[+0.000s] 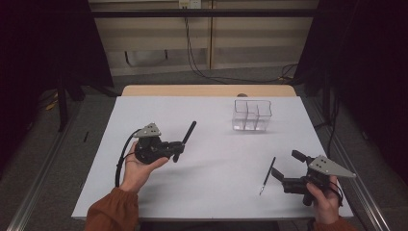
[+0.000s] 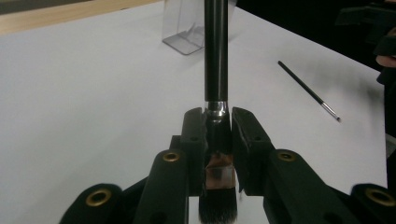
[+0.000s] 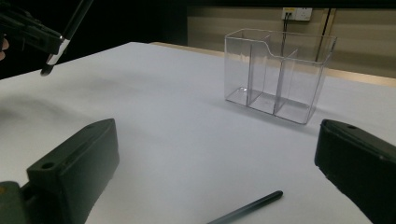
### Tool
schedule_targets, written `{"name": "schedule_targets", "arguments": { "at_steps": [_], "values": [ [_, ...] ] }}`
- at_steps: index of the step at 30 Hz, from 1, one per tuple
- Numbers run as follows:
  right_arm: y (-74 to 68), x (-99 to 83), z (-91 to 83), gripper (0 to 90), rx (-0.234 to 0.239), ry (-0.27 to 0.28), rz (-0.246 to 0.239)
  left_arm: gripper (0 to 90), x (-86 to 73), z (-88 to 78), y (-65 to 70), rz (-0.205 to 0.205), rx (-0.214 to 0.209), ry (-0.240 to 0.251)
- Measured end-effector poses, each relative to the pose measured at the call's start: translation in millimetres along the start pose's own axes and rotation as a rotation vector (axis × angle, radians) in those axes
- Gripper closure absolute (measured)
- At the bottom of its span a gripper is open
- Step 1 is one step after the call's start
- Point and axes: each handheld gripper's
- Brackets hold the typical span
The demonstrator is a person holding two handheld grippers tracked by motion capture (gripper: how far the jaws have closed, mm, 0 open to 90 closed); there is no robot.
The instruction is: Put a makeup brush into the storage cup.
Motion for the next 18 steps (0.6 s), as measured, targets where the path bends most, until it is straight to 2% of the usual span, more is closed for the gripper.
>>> {"name": "schedule_targets", "arguments": {
  "at_steps": [3,7,9,12,15,18],
  "values": [
    [0.0,-0.1,-0.2,0.0,0.004,0.000,-0.003,75.9,0.9,1.6,5.4,0.013,-0.020,0.005],
    [-0.5,0.1,0.2,0.0,0.006,0.002,-0.003,75.9,1.4,7.1,12.0,0.014,-0.067,-0.008],
    [-0.9,0.2,0.5,0.0,0.009,0.001,-0.008,75.9,2.3,9.7,15.3,0.037,-0.077,-0.023],
    [-2.4,0.4,1.5,0.0,0.016,0.001,-0.011,75.9,3.4,12.2,19.6,0.047,-0.103,-0.038],
    [-3.6,0.2,2.8,0.0,0.027,-0.004,-0.015,75.9,4.4,14.2,22.4,0.052,-0.108,-0.048],
    [-3.5,0.6,3.4,0.0,0.015,0.003,-0.006,76.0,5.5,16.5,24.7,0.059,-0.118,-0.059]
  ]
}}
Point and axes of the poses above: each handheld gripper's, and its own axes: z roughly forward along the jaws, x roughly out of its top, y roughly to its right, and after that the axes turned 2 degrees about y, right-handed
